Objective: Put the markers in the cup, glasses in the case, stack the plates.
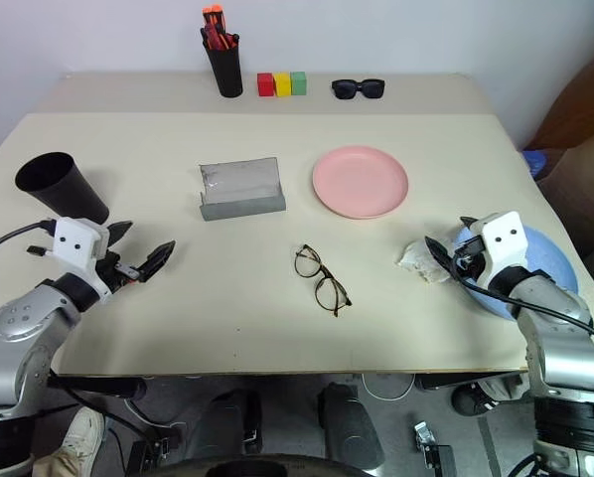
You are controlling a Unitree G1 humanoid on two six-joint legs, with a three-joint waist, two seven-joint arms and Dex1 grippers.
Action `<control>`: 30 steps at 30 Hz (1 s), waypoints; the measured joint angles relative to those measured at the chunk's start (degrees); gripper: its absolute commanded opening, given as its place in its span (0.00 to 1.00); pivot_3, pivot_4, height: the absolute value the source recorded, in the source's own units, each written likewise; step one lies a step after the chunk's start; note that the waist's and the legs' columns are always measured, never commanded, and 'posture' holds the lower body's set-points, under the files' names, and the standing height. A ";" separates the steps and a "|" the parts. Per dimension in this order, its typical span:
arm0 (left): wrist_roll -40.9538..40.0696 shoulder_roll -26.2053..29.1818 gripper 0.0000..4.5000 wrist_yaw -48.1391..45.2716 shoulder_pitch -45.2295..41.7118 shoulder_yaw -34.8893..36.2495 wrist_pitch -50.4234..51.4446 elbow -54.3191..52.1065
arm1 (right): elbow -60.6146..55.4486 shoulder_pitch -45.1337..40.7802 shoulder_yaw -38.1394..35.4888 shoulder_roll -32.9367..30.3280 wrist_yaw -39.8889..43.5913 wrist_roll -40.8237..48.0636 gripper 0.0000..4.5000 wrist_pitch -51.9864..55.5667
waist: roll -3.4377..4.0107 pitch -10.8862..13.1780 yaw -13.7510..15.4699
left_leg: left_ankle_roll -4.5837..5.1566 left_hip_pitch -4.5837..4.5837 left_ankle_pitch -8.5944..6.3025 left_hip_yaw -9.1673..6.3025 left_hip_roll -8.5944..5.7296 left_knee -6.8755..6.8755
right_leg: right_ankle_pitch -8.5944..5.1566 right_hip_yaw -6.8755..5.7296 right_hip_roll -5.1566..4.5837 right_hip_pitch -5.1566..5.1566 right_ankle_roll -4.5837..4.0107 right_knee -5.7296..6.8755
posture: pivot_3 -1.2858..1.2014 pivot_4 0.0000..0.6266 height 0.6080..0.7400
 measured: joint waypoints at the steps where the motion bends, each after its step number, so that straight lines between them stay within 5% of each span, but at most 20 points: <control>1: 0.02 -0.09 0.99 0.09 0.09 0.00 0.00 0.00 | 0.16 -0.17 0.06 0.00 0.07 -0.01 0.83 -0.17 | 0.00 0.00 0.01 | 0.00 0.00 0.00 0.00 0.00 0.00 | 0.00 0.00 0.00 0.00 0.00 0.00 | 0.52 0.24 0.89; 21: 0.23 -3.84 0.99 7.37 -1.26 -0.19 2.88 -3.30 | 3.44 -9.82 6.15 0.12 1.28 -0.05 0.83 -0.73 | 0.00 0.00 0.03 | 0.07 -0.02 -0.04 -0.03 0.00 0.23 | 0.01 0.00 0.00 0.05 0.01 0.08 | 0.52 0.24 0.89; 30: 1.61 -1.80 0.99 7.21 0.66 0.13 4.31 -3.89 | 0.87 -15.16 15.90 7.02 2.85 -0.02 0.83 0.99 | 0.01 0.00 -0.03 | 0.11 -0.05 -0.07 -0.02 0.01 0.27 | 0.01 -0.01 -0.01 0.04 0.02 0.11 | 0.52 0.24 0.89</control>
